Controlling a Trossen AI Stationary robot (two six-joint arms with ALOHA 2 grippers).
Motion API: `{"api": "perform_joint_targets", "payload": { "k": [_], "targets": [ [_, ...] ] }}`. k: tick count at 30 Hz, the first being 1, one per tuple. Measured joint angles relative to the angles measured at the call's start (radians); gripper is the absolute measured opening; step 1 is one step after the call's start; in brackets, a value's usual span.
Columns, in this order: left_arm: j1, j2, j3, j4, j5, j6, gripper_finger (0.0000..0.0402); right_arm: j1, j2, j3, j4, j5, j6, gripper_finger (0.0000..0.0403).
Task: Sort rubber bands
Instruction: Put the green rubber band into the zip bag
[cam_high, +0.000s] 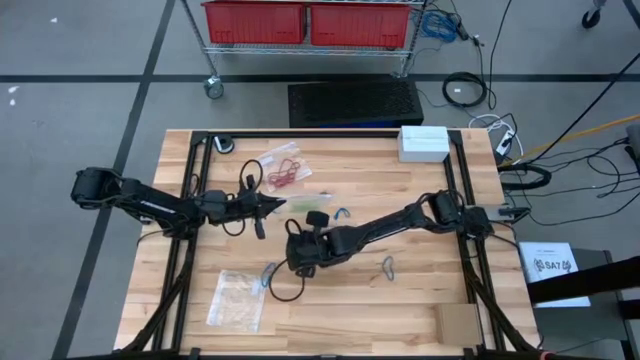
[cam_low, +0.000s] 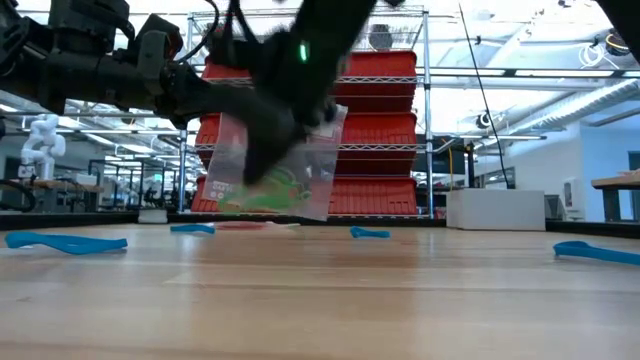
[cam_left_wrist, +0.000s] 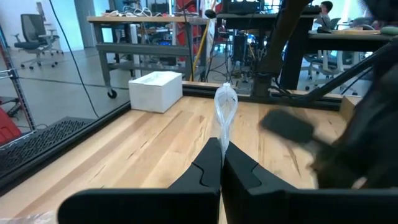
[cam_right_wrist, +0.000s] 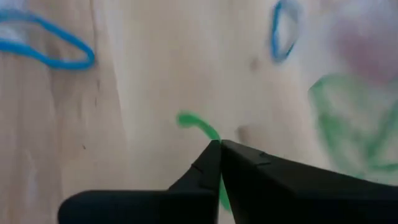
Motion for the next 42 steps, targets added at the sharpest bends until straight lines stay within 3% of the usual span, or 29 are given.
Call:
{"api": "perform_joint_targets", "payload": {
  "k": [7, 13, 32, 42],
  "targets": [
    [0.0, 0.0, 0.0, -0.009, 0.0, 0.0, 0.0, 0.043, -0.031, 0.236, -0.233, 0.209, -0.154, 0.0001],
    [0.0, 0.0, 0.0, -0.019, 0.01, 0.0, 0.0, 0.023, -0.031, 0.4, -0.388, 0.318, -0.266, 0.0],
    [0.0, 0.0, 0.0, -0.018, 0.026, 0.0, 0.0, -0.061, -0.031, 0.452, -0.547, 0.305, -0.3, 0.0],
    [0.0, 0.0, 0.0, -0.018, 0.047, 0.0, 0.0, -0.063, -0.031, 0.452, -0.568, 0.207, -0.261, 0.0]
  ]
}}
